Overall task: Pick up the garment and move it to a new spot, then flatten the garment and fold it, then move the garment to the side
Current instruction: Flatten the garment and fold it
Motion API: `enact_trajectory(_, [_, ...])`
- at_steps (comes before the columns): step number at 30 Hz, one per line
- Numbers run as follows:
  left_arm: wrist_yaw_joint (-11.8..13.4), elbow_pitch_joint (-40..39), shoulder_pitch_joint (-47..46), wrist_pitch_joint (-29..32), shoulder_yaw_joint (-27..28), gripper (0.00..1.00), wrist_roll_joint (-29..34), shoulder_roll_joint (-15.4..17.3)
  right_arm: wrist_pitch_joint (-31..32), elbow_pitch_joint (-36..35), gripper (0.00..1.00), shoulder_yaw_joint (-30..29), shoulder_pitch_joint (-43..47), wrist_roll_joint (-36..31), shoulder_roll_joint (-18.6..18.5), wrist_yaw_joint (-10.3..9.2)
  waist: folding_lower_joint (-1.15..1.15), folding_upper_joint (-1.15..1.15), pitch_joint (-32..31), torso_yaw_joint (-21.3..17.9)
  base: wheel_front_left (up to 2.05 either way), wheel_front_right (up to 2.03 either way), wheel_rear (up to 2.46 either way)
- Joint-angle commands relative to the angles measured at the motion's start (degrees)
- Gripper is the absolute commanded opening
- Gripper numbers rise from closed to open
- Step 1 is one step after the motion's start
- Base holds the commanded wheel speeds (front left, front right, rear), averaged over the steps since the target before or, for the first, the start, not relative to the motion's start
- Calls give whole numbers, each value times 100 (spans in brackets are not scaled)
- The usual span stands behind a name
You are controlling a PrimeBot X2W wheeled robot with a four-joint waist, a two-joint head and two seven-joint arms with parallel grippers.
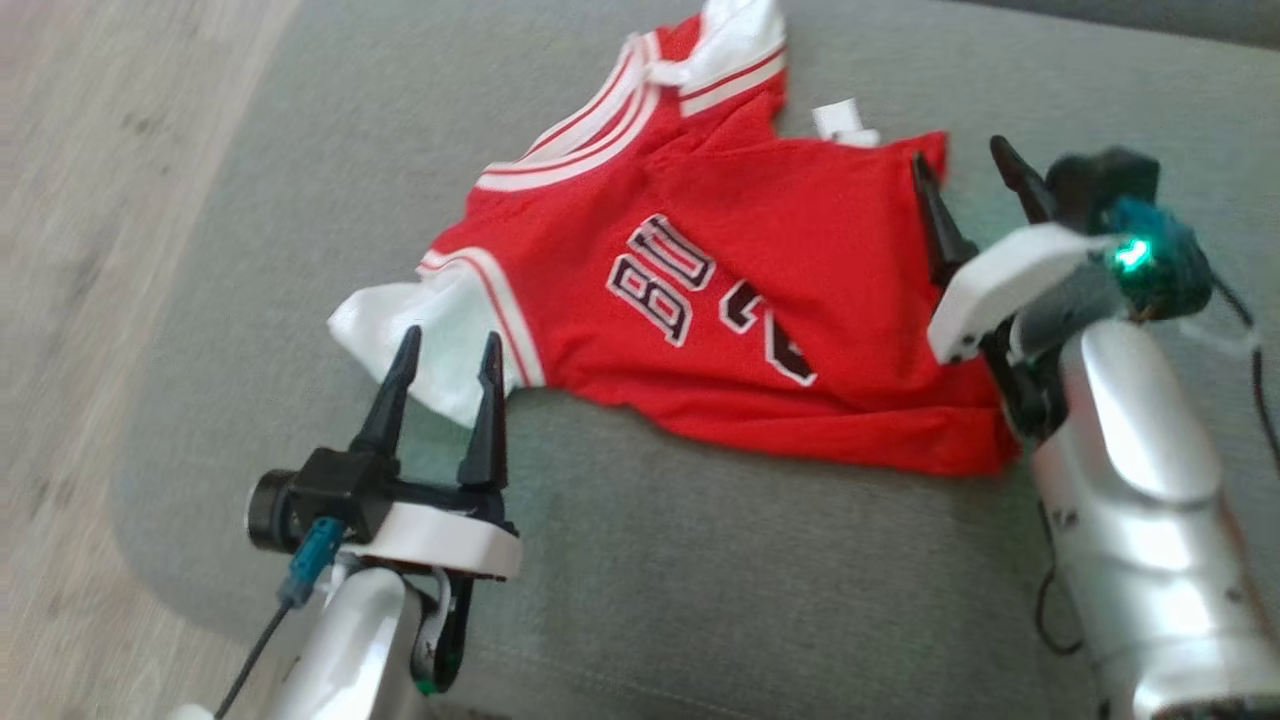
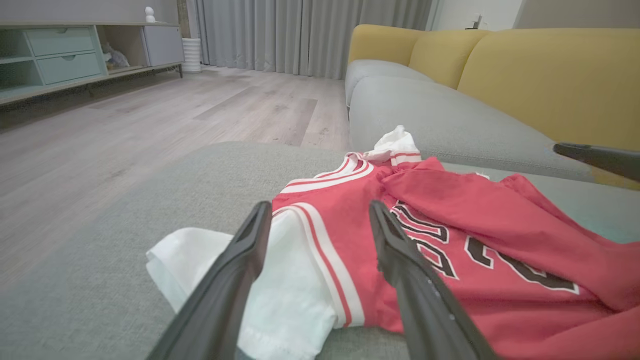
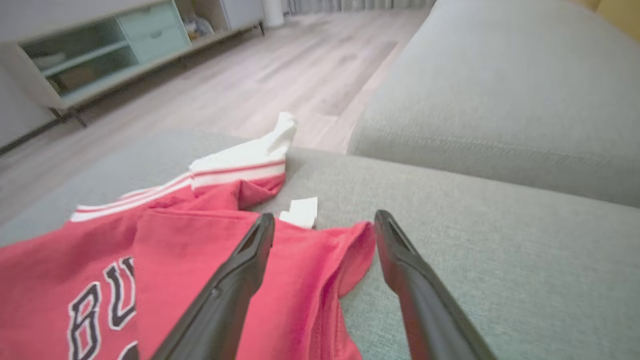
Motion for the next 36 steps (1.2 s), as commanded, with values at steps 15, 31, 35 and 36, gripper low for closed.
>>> enact_trajectory(15, [4, -191, -322, -54, -140, 100, -250, -21, 773, 2168, 0, -754, -1353, -1280, 4, -5, -2, 0, 443, 609, 0, 0, 0])
enact_trajectory(31, [30, -400, -413, -54, -170, 100, -355, -22, 142, 2035, 0, -1014, -2737, -2254, -1721, -5, -2, 0, 447, 655, 0, 0, 0])
enact_trajectory(35, [11, -425, -409, -54, -161, 100, -365, -22, 68, 2064, 0, -1039, -2985, -2574, -1779, -5, -2, 0, 482, 710, 0, 0, 0])
enact_trajectory(36, [12, -426, -409, -54, -159, 100, -370, -22, -2, 2065, 0, -1041, -3031, -2647, -1763, -5, -2, 0, 492, 715, 0, 0, 0])
